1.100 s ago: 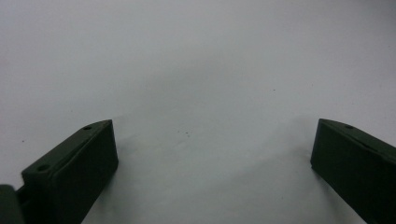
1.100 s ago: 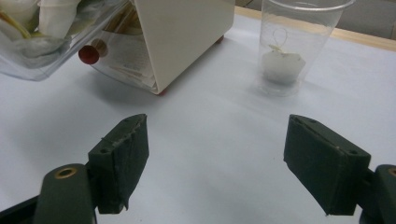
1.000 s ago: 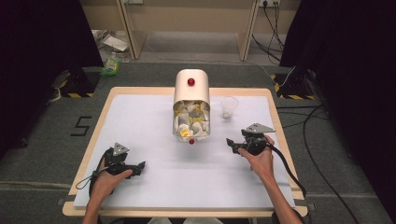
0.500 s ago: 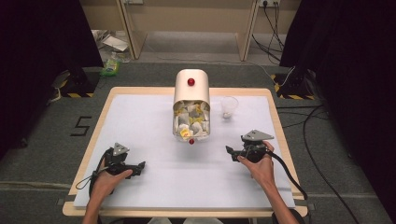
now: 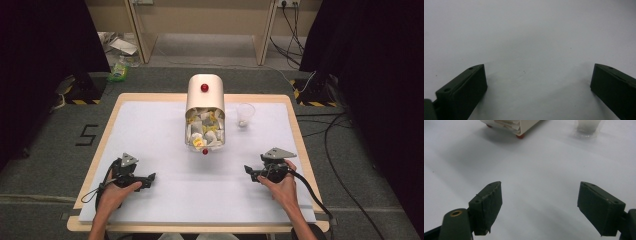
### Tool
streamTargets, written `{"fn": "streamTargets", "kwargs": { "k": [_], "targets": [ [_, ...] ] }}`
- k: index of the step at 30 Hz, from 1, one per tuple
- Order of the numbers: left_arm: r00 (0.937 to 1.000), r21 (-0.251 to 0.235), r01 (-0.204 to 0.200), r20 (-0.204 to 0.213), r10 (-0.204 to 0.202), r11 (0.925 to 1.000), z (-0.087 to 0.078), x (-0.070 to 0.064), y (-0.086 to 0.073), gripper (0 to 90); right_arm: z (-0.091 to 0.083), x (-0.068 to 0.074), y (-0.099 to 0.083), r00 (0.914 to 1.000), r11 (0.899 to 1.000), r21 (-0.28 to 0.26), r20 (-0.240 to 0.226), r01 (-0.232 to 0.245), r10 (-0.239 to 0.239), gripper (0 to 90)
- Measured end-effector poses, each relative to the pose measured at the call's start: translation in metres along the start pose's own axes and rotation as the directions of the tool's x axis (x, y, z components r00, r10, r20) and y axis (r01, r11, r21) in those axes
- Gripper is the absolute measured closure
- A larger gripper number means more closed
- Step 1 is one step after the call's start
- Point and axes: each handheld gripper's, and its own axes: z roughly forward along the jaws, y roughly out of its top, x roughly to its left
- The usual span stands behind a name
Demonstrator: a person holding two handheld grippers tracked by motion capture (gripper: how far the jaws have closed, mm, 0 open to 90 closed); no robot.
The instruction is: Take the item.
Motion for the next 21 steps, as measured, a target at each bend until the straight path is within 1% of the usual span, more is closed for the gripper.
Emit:
{"fn": "streamTargets", "kwargs": {
  "k": [1,3,5,8,11,17,21],
  "targets": [
    [1.0000,0.000,0.000,0.000,0.000,1.0000,0.000,0.000,0.000,0.0,-0.001,0.001,-0.003,1.0000,1.000,0.009,-0.004,-0.006,0.006,19.6],
    [1.0000,0.000,0.000,0.000,0.000,1.0000,0.000,0.000,0.000,0.0,-0.001,0.001,-0.004,1.0000,1.000,0.013,-0.007,-0.005,0.005,18.8],
    [1.0000,-0.001,0.000,0.000,0.000,1.0000,0.000,0.000,0.000,0.0,-0.001,0.005,-0.008,0.9999,0.999,0.039,-0.002,0.015,-0.015,17.3],
    [1.0000,-0.001,0.000,0.001,0.000,1.0000,0.000,0.000,0.000,0.0,-0.001,0.008,-0.009,0.9998,0.999,0.044,-0.008,0.018,-0.018,17.0],
    [1.0000,-0.001,0.000,0.001,0.000,1.0000,0.000,0.000,0.000,0.0,-0.002,0.011,-0.012,0.9996,0.998,0.063,-0.006,0.027,-0.027,16.1],
    [1.0000,-0.001,0.000,0.000,0.000,1.0000,0.000,0.000,0.000,0.0,-0.003,0.019,-0.018,0.9984,0.994,0.097,-0.020,0.054,-0.052,16.2],
    [1.0000,-0.001,0.000,0.000,0.000,1.0000,0.000,0.000,0.000,0.0,-0.003,0.021,-0.020,0.9976,0.992,0.109,-0.017,0.068,-0.067,16.3]
  ]
}}
